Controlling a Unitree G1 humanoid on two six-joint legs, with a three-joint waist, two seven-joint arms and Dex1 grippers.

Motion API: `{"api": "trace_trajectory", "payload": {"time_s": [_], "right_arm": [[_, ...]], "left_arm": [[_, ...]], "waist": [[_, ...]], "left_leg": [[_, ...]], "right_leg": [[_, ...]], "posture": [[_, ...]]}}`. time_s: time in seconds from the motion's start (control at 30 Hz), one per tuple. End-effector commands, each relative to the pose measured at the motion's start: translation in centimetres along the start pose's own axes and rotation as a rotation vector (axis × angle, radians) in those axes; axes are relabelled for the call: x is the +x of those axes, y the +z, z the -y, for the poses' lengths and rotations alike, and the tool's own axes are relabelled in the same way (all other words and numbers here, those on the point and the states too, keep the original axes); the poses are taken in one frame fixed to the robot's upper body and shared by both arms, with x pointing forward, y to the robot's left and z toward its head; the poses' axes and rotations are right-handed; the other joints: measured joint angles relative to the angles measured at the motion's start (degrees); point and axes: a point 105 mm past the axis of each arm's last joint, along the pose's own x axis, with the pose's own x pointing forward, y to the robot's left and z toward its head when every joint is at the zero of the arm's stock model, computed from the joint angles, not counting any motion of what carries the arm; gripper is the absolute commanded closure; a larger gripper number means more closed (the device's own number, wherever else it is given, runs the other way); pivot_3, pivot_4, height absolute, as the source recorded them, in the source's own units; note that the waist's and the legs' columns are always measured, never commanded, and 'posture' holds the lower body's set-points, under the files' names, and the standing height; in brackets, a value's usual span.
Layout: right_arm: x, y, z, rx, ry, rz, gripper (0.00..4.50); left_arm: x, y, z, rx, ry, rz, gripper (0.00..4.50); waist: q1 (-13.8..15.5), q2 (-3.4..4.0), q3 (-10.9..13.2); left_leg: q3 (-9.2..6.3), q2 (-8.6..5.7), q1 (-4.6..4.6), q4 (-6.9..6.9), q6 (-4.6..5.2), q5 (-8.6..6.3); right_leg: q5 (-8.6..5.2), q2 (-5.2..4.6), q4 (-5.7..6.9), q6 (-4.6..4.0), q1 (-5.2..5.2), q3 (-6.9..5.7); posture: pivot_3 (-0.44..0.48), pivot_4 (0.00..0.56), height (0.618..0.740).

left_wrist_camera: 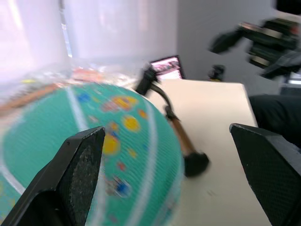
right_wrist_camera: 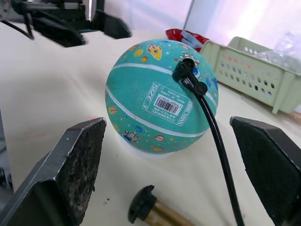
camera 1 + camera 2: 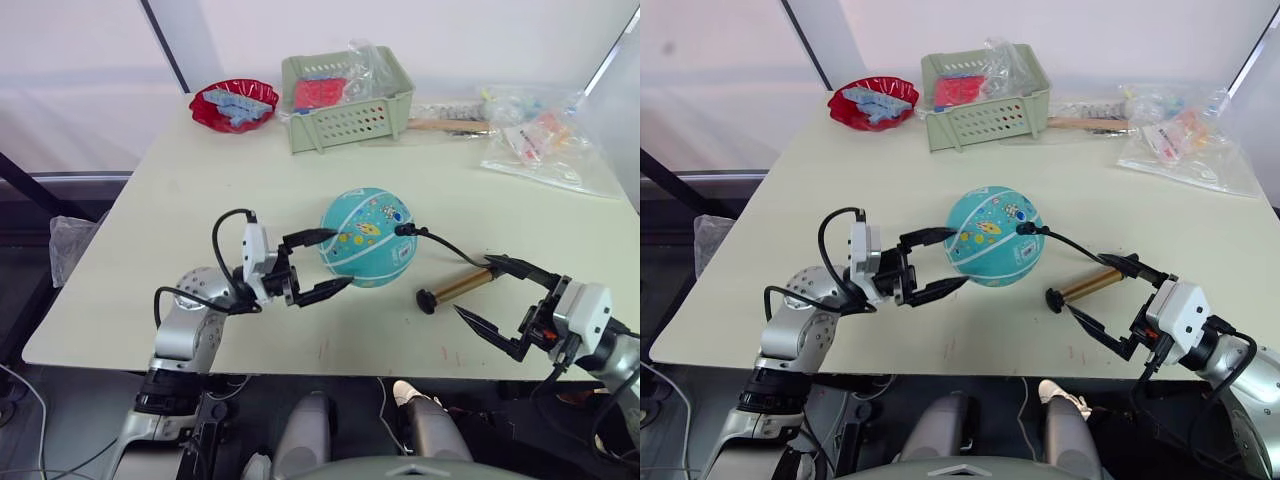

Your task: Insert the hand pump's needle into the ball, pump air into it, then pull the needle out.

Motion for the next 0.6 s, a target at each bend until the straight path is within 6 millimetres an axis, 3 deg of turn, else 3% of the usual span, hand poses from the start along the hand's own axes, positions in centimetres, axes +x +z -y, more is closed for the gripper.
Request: {"api": "trace_trajectory", "payload": {"time_s": [0.03,0.33,0.6], "right_arm": [[-0.9,1.6,0.2,-0.026,-0.038,0.051,0.06],[-2.7,2.6,0.6,0.013,-0.072,0.087,0.06],[-2.8,2.8,0.5,0.029,-0.07,0.093,0.06]], "left_arm": [[1.6,1.2,-0.9,0.036,0.036,-0.009,0.0],[4.0,2.5,-2.5,0.054,0.068,-0.045,0.0],[6.0,1.4,-3.2,0.059,0.067,-0.11,0.0]], "waist": [[0.0,0.0,0.0],[-0.06,-0.01,0.01],[-0.01,-0.02,0.01]], "left_leg": [[0.01,-0.01,0.0,0.0,0.0,0.0],[-0.01,0.0,0.02,0.0,0.0,0.0],[-0.01,-0.02,0.01,0.0,0.0,0.0]], "right_leg": [[0.0,0.0,0.0,0.01,0.0,0.01],[0.0,0.05,0.0,0.0,-0.01,0.04],[0.0,0.08,0.0,0.0,0.0,0.08]], "posture": [[0.0,0.15,0.736],[0.0,0.15,0.736],[0.0,0.15,0.736]]}}
